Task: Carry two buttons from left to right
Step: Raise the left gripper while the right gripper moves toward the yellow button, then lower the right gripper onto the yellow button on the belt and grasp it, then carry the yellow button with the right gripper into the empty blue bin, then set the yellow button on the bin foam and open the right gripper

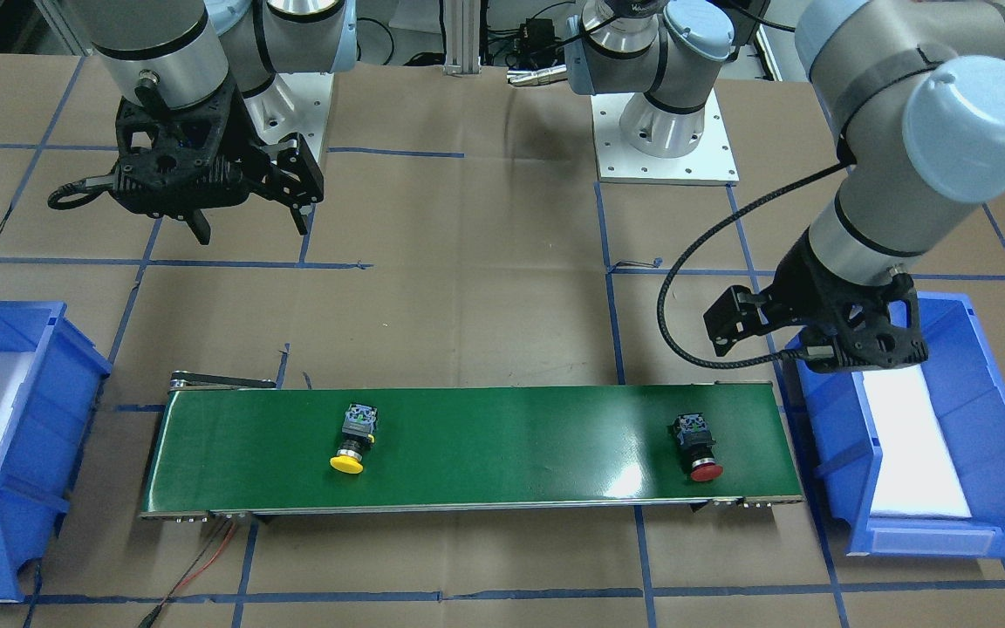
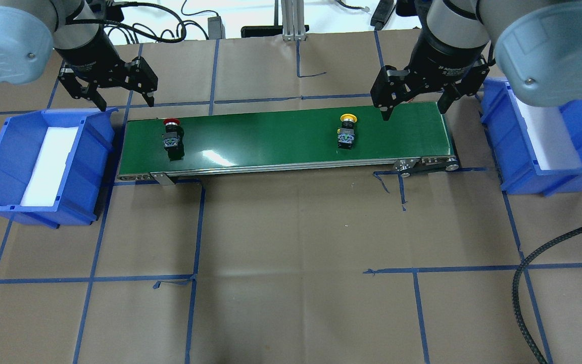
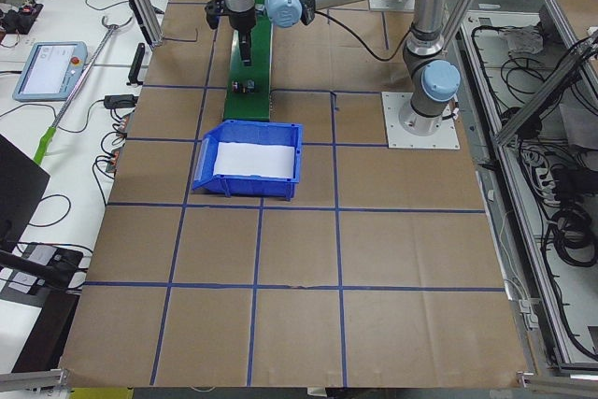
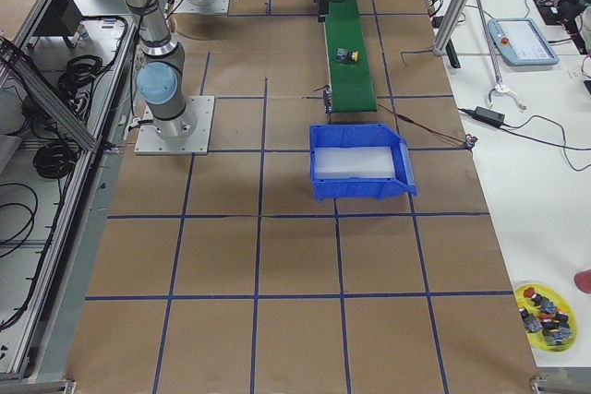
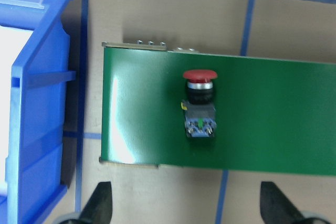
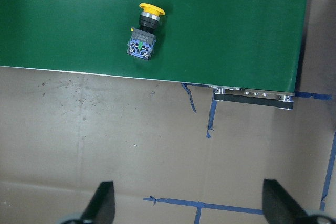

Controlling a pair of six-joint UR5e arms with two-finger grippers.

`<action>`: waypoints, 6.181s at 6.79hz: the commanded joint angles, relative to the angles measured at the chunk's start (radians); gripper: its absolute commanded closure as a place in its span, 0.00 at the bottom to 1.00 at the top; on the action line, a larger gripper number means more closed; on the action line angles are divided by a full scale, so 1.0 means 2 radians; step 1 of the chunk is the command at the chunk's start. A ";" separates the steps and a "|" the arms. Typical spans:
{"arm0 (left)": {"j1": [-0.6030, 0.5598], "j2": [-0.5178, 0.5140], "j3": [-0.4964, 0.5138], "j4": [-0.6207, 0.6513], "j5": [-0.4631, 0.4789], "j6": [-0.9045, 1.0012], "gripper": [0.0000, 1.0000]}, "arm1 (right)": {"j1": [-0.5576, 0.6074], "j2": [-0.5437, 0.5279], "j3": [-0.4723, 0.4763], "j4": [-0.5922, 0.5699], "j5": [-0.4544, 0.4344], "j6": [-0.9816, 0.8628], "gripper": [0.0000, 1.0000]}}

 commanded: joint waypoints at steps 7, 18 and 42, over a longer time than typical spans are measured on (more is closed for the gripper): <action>-0.033 0.066 -0.032 -0.043 -0.003 -0.007 0.00 | -0.002 0.106 0.028 -0.193 -0.022 0.006 0.00; -0.035 0.067 -0.035 -0.036 -0.005 -0.004 0.00 | -0.021 0.209 0.021 -0.195 -0.024 0.018 0.97; -0.035 0.070 -0.035 -0.036 -0.006 0.000 0.00 | -0.337 0.146 0.104 -0.242 0.001 -0.308 0.02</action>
